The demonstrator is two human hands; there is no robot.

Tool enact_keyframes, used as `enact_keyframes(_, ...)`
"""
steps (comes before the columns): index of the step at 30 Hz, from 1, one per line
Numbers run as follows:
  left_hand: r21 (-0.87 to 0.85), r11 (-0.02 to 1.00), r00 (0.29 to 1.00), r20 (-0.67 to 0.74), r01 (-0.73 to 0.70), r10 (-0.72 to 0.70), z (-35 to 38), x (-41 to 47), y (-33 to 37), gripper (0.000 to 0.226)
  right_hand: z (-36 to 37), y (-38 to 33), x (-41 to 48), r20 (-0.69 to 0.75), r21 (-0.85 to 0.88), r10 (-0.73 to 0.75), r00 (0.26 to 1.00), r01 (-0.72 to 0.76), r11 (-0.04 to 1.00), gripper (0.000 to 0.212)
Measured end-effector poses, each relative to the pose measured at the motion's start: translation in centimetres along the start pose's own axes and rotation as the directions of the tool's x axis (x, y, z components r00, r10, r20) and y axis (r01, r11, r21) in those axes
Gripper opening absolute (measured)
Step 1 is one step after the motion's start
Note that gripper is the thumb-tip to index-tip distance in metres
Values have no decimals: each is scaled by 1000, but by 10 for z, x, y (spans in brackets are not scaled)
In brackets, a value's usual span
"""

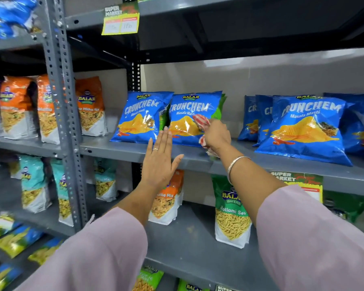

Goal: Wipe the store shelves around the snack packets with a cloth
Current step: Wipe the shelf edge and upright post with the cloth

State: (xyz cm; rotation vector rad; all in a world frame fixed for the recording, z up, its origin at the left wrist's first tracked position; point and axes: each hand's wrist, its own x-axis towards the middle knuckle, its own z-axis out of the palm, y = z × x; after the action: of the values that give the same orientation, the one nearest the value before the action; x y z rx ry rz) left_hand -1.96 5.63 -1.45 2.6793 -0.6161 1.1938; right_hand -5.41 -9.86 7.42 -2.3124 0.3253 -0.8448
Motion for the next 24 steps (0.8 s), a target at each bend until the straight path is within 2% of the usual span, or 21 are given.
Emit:
enact_keyframes(4,71,994,997,-18,77,-76,0,-31,-42,85,37,-29,-27,3,135,-290,957,287,948,40)
enact_keyframes(7,84,984,987,-44,159,-156,-1,-55,-85,79,71,-38,-53,37,287,-447,894,418,862,41)
enact_keyframes(11,126,971,979,-61,202,-196,4,-81,-140,76,129,-40,-82,44,133,-616,787,606,784,51)
enact_keyframes(13,144,963,973,-58,227,-221,11,-94,-162,76,162,-40,-93,60,89,-665,744,660,746,61)
enact_keyframes(17,155,963,975,-34,220,-217,36,-111,-209,76,230,-30,-111,-4,-91,-725,689,722,686,75)
enact_keyframes(19,150,967,979,-26,205,-203,50,-111,-240,75,269,-30,-117,62,-111,-685,726,687,718,81)
enact_keyframes(21,170,973,988,-33,154,-151,59,-107,-258,74,292,-24,-120,84,-71,-578,812,583,809,84)
enact_keyframes(24,177,984,998,-51,32,-23,84,-93,-305,73,333,-21,-119,178,82,-288,941,278,957,74)
